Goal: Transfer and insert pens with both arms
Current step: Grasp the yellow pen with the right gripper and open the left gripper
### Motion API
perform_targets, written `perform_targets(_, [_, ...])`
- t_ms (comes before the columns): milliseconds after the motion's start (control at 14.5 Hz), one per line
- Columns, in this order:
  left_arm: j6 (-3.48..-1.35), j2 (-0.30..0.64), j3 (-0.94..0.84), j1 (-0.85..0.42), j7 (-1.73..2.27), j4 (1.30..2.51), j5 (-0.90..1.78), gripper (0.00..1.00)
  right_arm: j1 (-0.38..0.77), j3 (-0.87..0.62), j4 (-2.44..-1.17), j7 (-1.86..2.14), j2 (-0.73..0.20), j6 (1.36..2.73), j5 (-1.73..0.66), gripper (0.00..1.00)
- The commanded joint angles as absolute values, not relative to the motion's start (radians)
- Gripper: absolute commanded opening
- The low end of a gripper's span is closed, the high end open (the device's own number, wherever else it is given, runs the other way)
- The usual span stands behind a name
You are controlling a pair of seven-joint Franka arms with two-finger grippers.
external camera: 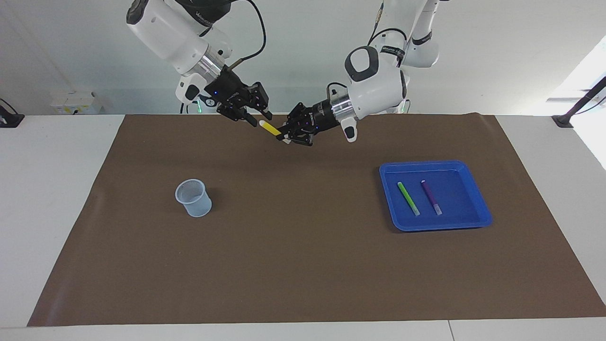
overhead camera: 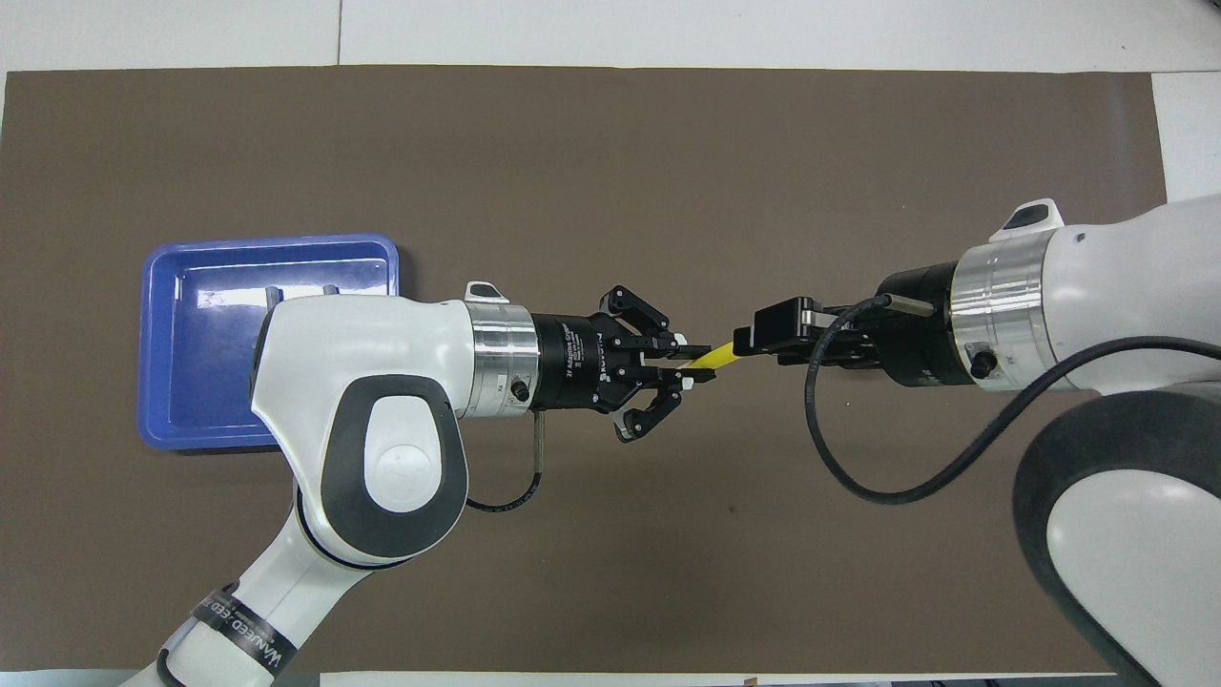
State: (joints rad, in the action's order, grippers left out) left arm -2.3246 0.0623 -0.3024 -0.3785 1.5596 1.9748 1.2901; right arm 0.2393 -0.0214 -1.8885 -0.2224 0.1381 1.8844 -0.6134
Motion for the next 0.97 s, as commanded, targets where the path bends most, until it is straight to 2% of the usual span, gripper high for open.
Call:
perform_targets(0, [-2.347,0.029,-0.291,-0.393,1.565,2.008,1.324,0.0,0.238,-0.02,-1.925,-0.199,0.166,1.908,-0.629,0.41])
perform_targets(415, [-2.349,0.026,-0.291,-0.393,1.565,2.008,1.325,0.0,0.264,-0.02,-1.936,-0.212,0.163,1.968,-0.629,0.4])
perform_targets(484, [-2.35,0.023,-0.291,-0.393,1.565,2.008,1.325,0.0,0.264,-0.02,-1.936,-0.21,0.163,1.967,-0.629,0.27])
perform_targets(553, [-2.353,0.02,-0.291,-0.393,1.565,2.008,1.325,0.0,0.264,-0.02,-1.936,-0.212,0.163,1.964,-0.629,0.08])
perform_targets(623, [-2.353,0.02,-0.291,-0.393,1.565,2.008,1.325,0.0,0.264,-0.021,-1.936,-0.212,0.163,1.962,-0.629,0.0])
perform_targets(899, [-2.355,0.02,-0.291,-0.393,1.565,2.008,1.327,0.0,0.255,-0.02,-1.933,-0.212,0.16,1.956,-0.629,0.0])
